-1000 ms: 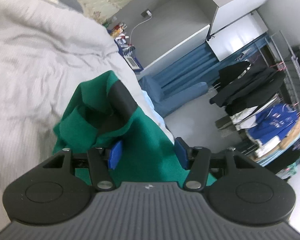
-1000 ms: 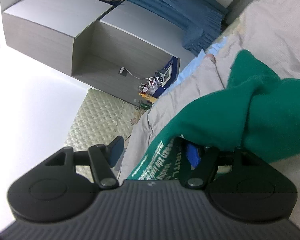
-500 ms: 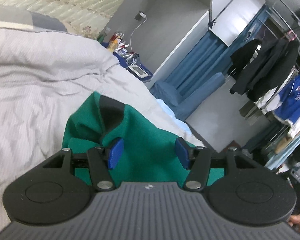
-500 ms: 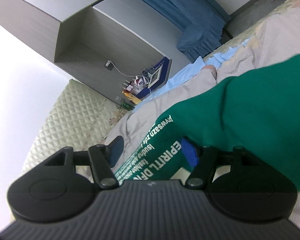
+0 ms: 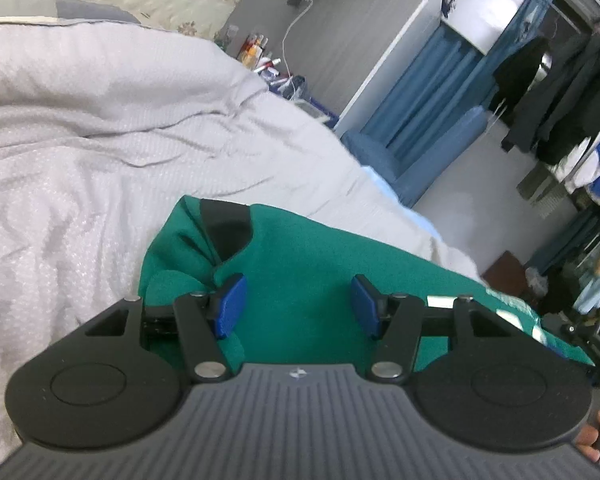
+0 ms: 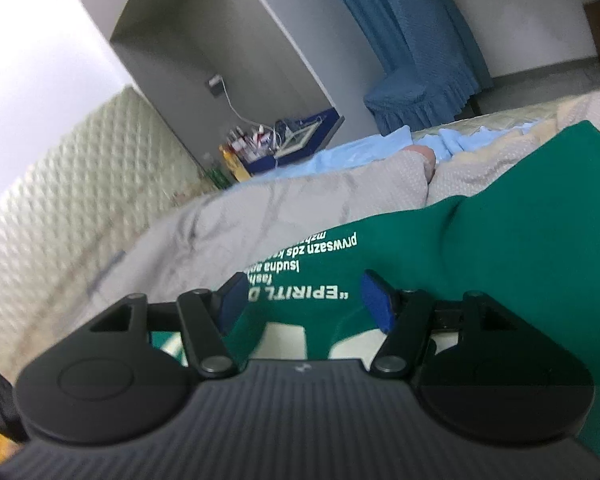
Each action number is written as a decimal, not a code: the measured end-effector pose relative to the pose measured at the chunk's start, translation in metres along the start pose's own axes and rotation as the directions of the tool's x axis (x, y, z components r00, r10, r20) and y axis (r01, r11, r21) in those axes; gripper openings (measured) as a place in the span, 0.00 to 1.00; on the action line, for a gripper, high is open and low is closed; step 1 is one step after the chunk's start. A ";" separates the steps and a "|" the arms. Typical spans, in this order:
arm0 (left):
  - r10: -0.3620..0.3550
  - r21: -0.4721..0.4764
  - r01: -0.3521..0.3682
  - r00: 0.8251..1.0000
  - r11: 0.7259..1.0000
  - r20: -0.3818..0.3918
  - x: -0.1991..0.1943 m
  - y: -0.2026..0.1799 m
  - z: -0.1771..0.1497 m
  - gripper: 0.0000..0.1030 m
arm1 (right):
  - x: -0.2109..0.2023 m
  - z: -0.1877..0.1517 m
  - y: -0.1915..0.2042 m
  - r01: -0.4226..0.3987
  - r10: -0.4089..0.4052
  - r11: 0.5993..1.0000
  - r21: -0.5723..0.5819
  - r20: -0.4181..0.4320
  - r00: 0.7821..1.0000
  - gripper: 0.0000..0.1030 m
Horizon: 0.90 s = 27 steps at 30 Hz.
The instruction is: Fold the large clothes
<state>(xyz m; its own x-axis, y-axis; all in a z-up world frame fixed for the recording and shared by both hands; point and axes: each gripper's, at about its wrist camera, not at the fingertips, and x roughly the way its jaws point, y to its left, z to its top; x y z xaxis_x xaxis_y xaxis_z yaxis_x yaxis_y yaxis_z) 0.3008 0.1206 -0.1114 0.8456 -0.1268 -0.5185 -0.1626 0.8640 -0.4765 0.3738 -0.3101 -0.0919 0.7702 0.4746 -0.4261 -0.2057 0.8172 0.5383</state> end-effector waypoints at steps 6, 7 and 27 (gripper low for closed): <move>0.007 0.058 -0.009 1.000 0.998 0.024 0.001 -0.005 0.000 0.66 | -0.002 0.000 0.003 0.010 -0.010 0.998 -0.055 0.006 1.000 0.63; 0.003 0.065 -0.005 0.999 0.998 0.032 -0.003 -0.006 0.001 0.67 | -0.006 0.002 0.005 0.014 -0.014 0.999 -0.047 0.004 1.000 0.63; -0.017 0.272 -0.007 0.996 0.962 0.085 -0.057 -0.052 -0.042 0.77 | -0.100 0.008 -0.061 0.228 -0.249 0.952 0.206 0.086 0.965 0.74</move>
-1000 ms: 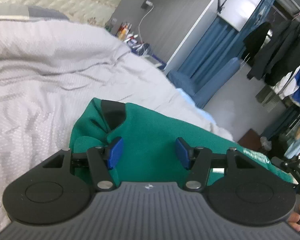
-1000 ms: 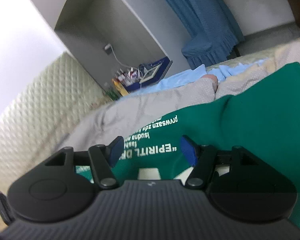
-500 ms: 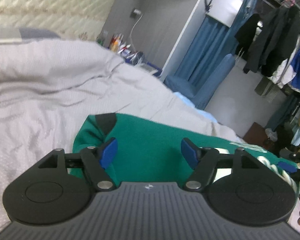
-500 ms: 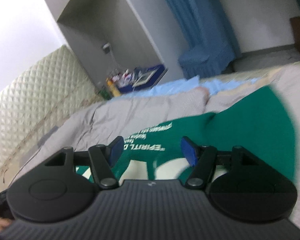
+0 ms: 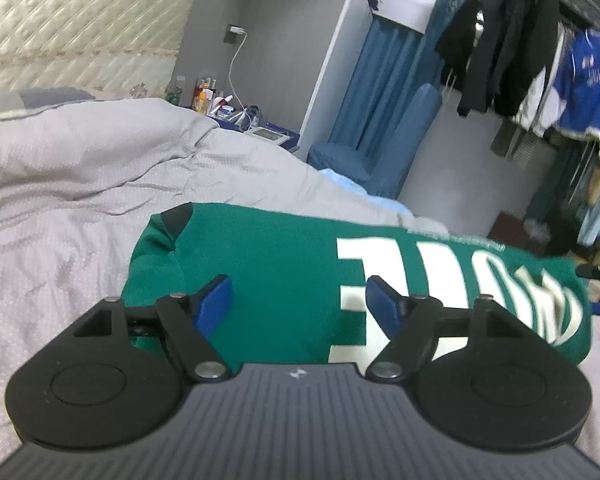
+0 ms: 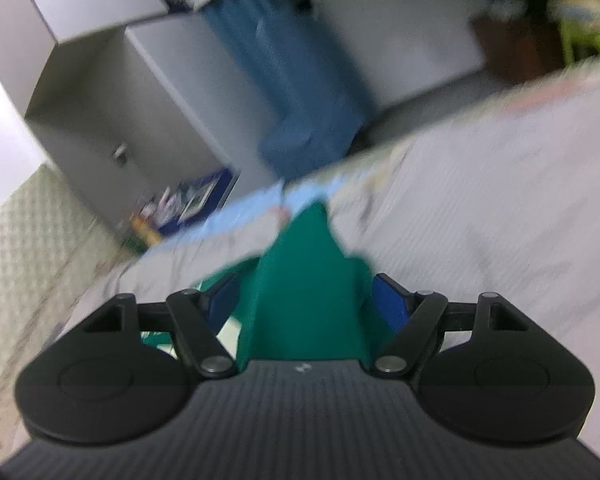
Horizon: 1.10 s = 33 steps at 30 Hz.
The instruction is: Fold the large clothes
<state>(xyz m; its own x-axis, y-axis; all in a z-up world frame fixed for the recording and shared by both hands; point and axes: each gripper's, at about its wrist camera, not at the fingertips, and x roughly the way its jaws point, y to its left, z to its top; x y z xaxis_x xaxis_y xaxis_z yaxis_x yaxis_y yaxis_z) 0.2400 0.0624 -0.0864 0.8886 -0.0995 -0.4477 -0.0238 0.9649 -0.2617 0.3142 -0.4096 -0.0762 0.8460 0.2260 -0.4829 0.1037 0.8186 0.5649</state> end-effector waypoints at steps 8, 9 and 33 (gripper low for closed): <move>0.052 0.071 -0.051 0.998 0.996 -0.019 0.016 -0.006 -0.007 0.79 | 0.015 -0.009 0.022 0.017 -0.021 0.993 -0.120 -0.032 0.999 0.22; 0.052 0.062 -0.050 0.998 0.997 -0.023 0.018 -0.004 -0.006 0.79 | 0.012 -0.007 0.026 0.013 -0.016 0.992 -0.127 -0.016 1.000 0.20; 0.024 -0.112 -0.028 0.999 0.993 -0.039 0.039 0.031 0.007 0.79 | 0.059 0.005 0.001 0.140 -0.138 0.983 -0.122 0.023 0.990 0.63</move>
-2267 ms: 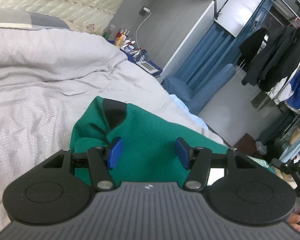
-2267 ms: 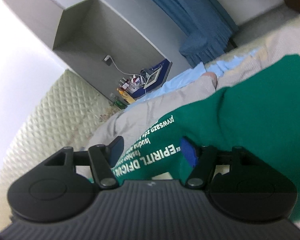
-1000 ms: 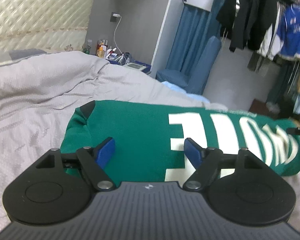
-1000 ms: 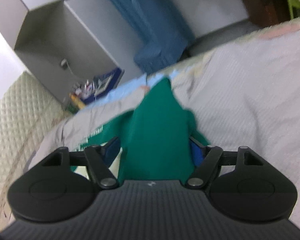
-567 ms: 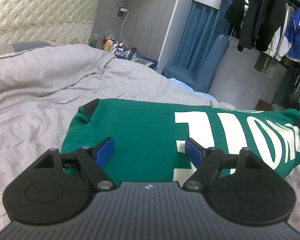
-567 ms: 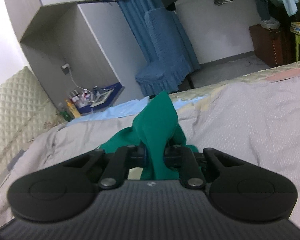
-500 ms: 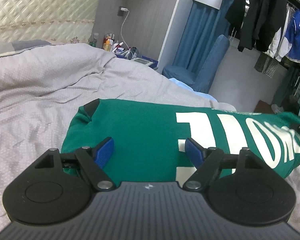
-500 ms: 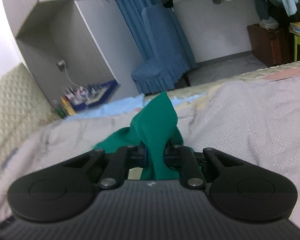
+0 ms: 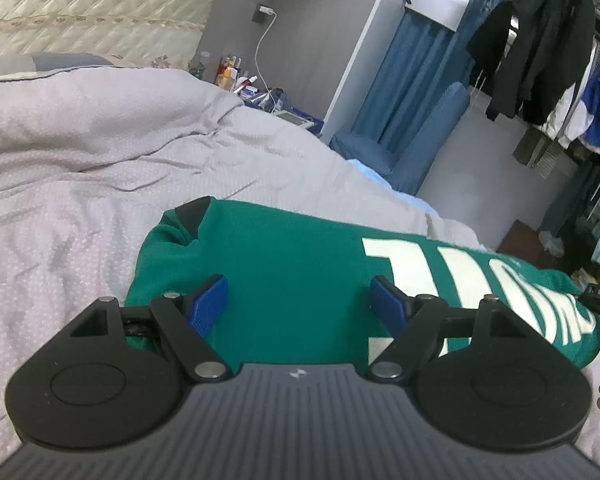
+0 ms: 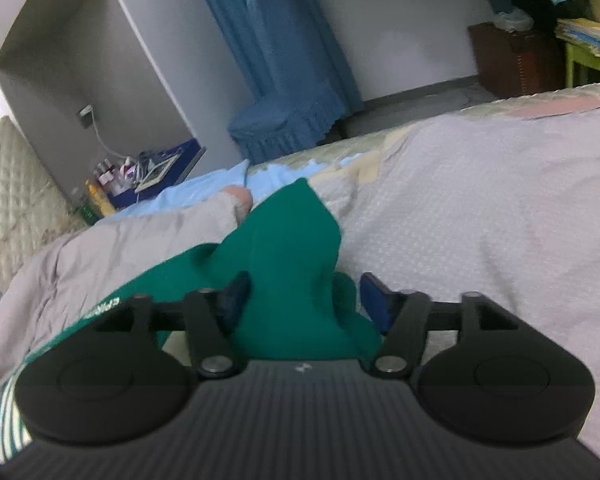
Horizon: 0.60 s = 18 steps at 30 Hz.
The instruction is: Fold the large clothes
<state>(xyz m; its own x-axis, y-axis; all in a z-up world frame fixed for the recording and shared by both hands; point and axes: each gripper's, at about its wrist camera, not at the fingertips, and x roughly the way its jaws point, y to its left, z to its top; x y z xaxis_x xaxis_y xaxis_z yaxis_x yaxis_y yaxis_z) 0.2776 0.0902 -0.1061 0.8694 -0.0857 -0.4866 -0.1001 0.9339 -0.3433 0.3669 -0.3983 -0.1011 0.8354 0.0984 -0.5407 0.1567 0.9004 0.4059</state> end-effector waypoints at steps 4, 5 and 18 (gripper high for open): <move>-0.015 -0.031 0.016 1.000 0.999 0.025 -0.018 -0.004 0.004 0.79 | -0.034 0.003 0.010 -0.014 0.017 0.999 -0.038 0.066 0.998 0.63; -0.022 -0.032 0.023 0.999 0.999 0.032 -0.023 -0.005 0.004 0.79 | -0.044 0.004 0.012 -0.024 0.028 0.999 -0.046 0.092 0.995 0.63; 0.000 0.113 0.000 1.000 0.994 0.000 -0.031 -0.032 -0.011 0.79 | -0.079 -0.044 0.099 -0.285 0.306 0.898 -0.336 0.011 0.952 0.62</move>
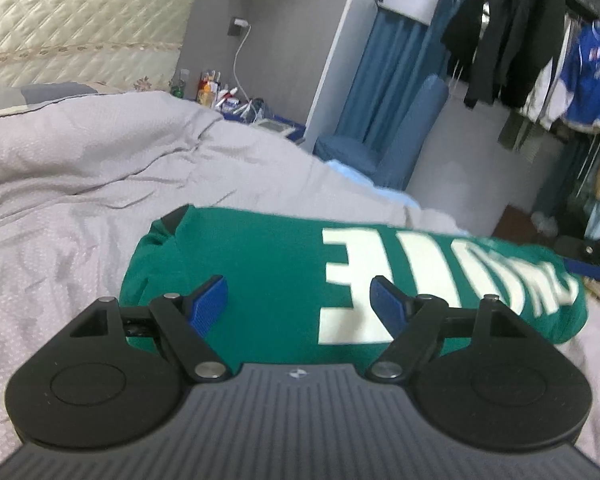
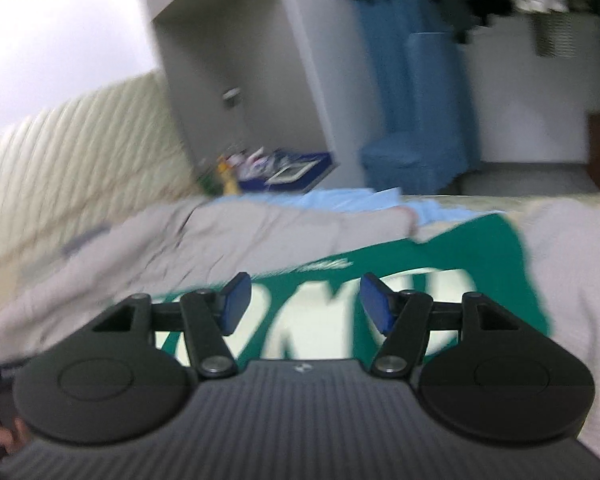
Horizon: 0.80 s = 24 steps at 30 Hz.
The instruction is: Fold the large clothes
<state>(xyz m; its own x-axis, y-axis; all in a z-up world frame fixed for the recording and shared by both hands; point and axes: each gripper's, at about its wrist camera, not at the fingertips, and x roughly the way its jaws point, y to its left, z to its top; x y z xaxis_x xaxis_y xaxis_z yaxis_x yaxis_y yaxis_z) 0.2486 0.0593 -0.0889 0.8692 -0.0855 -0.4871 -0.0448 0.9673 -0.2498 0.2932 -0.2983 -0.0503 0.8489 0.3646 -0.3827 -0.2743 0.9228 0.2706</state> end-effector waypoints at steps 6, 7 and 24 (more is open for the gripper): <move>0.045 0.057 -0.042 0.997 0.997 -0.057 0.022 -0.004 -0.009 0.80 | 0.044 -0.023 0.022 -0.008 -0.007 0.996 -0.094 -0.153 0.988 0.63; 0.052 0.056 -0.048 0.996 0.997 -0.068 0.028 -0.003 -0.010 0.80 | 0.050 -0.025 0.024 -0.006 -0.011 0.994 -0.109 -0.163 0.987 0.63; 0.007 -0.036 -0.009 0.999 0.999 -0.044 0.026 0.005 -0.001 0.85 | 0.013 -0.027 0.014 -0.020 0.052 0.983 0.182 -0.169 0.984 0.70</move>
<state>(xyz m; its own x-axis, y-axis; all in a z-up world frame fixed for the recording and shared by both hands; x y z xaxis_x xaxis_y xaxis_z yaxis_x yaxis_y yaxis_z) 0.2708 0.0619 -0.1037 0.8462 -0.0891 -0.5254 -0.0699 0.9588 -0.2752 0.2884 -0.2775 -0.0754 0.7449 0.4275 -0.5122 -0.2048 0.8772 0.4343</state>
